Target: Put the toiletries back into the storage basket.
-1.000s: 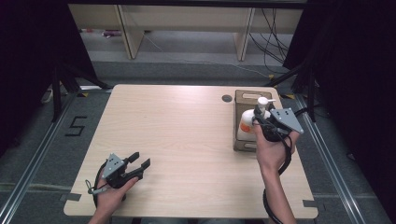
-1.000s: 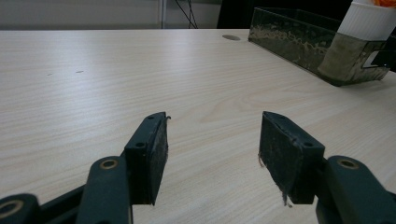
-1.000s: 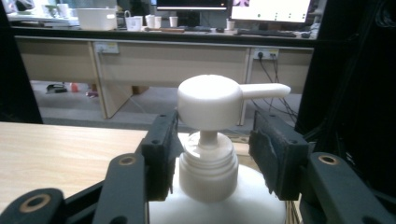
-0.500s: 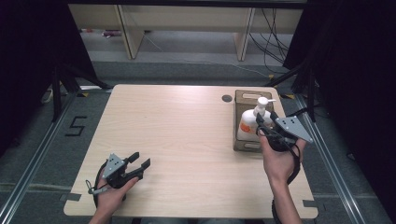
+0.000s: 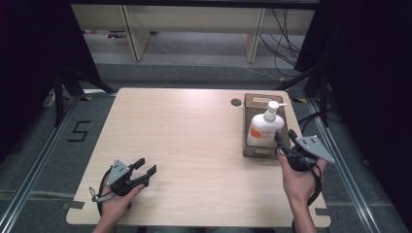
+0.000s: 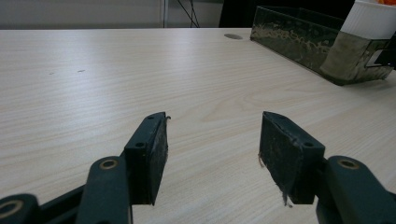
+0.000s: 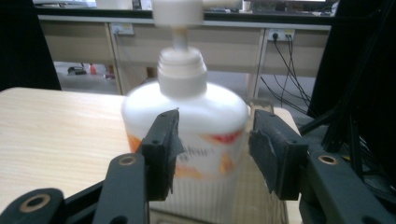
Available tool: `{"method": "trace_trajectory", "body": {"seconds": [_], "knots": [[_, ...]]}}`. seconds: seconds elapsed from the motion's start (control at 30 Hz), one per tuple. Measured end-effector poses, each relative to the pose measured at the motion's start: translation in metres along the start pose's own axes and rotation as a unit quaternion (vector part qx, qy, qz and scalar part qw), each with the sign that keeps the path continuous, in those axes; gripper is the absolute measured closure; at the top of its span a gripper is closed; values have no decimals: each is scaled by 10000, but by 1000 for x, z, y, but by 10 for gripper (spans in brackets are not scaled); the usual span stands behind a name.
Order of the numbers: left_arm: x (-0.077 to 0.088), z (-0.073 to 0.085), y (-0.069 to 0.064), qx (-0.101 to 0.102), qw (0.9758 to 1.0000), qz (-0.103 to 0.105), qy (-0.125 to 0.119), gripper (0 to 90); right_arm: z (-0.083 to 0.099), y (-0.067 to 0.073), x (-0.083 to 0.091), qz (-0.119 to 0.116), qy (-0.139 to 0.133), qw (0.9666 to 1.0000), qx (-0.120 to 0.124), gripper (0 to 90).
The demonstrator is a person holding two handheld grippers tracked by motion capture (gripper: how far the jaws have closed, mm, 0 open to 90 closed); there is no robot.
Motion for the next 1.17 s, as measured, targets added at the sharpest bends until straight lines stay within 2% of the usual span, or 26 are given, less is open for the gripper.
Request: {"method": "trace_trajectory", "body": {"seconds": [0.03, 0.1, 0.17, 0.27, 0.3, 0.37, 0.4, 0.47, 0.5, 0.57, 0.6, 0.67, 0.7, 0.73, 0.8, 0.83, 0.9, 0.93, 0.97, 1.0, 1.03, 1.07, 1.1, 1.17], "knots": [[0, 0, 0, -2, 10000, -15, 31, 415, 5, -1, 1, 11, 101, 9999, -88, 523], [0, 0, 0, -15, 10000, -13, 33, 415, 12, -5, 0, 37, 94, 9999, -51, 523], [0, 0, 0, -15, 10000, -17, 26, 415, 21, -7, 0, -10, 235, 9996, -129, 525], [0, 0, 0, -27, 10000, -16, 32, 414, 32, -10, 0, 67, 235, 9997, -95, 534], [-1, 0, 0, -23, 10000, 17, -14, 414, 35, -13, 1, 113, 260, 9996, 6, 535], [-1, 0, 0, -20, 10000, 7, -4, 414, 43, -16, 0, 119, 228, 9997, -4, 538], [-1, 0, 0, -20, 10000, 18, -16, 414, 48, -16, 1, 53, 348, 9994, -57, 539], [-1, 0, -1, -18, 10000, 20, -13, 414, 57, -19, 1, 127, 415, 9989, -150, 540], [-1, 0, -1, -30, 10000, -1, 18, 415, 61, -22, 0, 146, 434, 9989, -65, 541], [0, 0, -1, -33, 10000, -16, 32, 414, 69, -22, -2, 93, 427, 9989, -158, 543], [0, 0, -1, -31, 10000, -18, 35, 414, 73, -24, -1, 154, 449, 9988, -124, 543], [-1, 0, -1, -23, 10000, 5, 10, 414, 82, -23, -3, 137, 474, 9986, -214, 545], [-1, 0, -1, -25, 10000, 2, 16, 414, 85, -25, -4, 218, 449, 9987, -138, 545], [-1, 0, -1, -25, 10000, 5, 13, 414, 90, -24, -3, 212, 539, 9982, -141, 545], [-1, 0, -1, -17, 10000, 24, -13, 414, 96, -24, -5, 227, 442, 9985, -227, 545], [-1, 0, -1, -14, 10000, 33, -14, 414, 100, -24, -5, 310, 460, 9981, -272, 545], [-1, 0, 0, -15, 10000, 45, -8, 414, 104, -26, -7, 333, 454, 9983, -118, 544], [-1, 0, 0, -6, 10000, 48, -7, 414, 106, -24, -8, 270, 460, 9983, -228, 542], [-1, 0, 0, -5, 10000, 50, -3, 414, 107, -26, -7, 391, 493, 9976, -290, 541], [-1, 0, 0, -2, 10000, 53, -5, 414, 108, -25, -6, 332, 532, 9976, -275, 540], [-1, 0, 0, -5, 10000, 51, -5, 414, 109, -26, -7, 249, 525, 9982, -159, 540], [-1, 0, 0, -1, 10000, 53, -15, 414, 110, -25, -7, 299, 557, 9976, -288, 540], [-1, 0, 0, -7, 10000, 53, -18, 414, 110, -26, -8, 321, 503, 9980, -210, 539], [-1, 0, 0, -4, 10000, 52, -17, 414, 110, -24, -7, 267, 525, 9978, -290, 537]]}}
Point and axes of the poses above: each handheld gripper's, and its own axes: x roughly backward along the jaws, z roughly out of its underside, y roughly to its left, the point moved 7 cm from there along -x, roughly forward along the jaws, and after that the axes turned 8 degrees about y, right-handed, at the moved point
